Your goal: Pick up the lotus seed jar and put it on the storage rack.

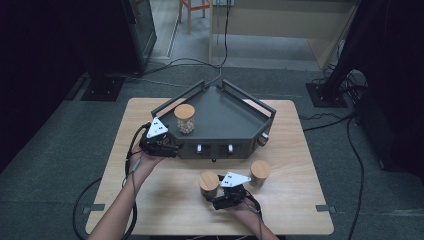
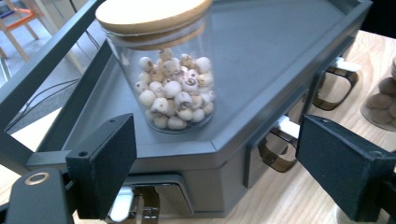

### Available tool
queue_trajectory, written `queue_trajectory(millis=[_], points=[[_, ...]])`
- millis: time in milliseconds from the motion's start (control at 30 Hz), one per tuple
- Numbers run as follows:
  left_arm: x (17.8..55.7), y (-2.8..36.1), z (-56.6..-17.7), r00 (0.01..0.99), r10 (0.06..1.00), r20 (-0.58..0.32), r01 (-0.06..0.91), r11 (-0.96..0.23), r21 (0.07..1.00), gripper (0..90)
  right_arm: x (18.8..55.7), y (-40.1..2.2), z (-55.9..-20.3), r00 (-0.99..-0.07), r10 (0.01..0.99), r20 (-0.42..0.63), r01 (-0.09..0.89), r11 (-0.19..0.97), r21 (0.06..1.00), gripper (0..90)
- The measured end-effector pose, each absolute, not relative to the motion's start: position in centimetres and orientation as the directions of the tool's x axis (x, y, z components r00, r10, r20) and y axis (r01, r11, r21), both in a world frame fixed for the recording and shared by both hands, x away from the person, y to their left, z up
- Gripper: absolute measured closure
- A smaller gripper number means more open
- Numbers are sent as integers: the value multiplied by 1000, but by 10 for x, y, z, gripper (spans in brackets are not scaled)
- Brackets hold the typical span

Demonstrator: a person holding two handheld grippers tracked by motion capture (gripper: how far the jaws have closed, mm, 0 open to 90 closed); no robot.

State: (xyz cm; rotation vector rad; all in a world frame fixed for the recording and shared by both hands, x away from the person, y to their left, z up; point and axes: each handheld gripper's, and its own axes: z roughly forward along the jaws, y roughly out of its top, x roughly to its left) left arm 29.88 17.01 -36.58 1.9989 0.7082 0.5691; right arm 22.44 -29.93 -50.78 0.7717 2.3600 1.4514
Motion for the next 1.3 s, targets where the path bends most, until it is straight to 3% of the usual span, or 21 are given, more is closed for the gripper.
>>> queue_trajectory(millis=[600,1067,1300], points=[[279,173,-374,749,648,138,224,-444,868,124,225,-299,-508,-824,565,51,300,358,884,154],[258,167,-381,740,633,229,172,-507,844,124,225,-300,-508,-824,564,57,303,353,885,155],[252,171,-391,743,634,216,177,-497,850,124,225,-300,-508,-825,563,54,301,356,884,155]])
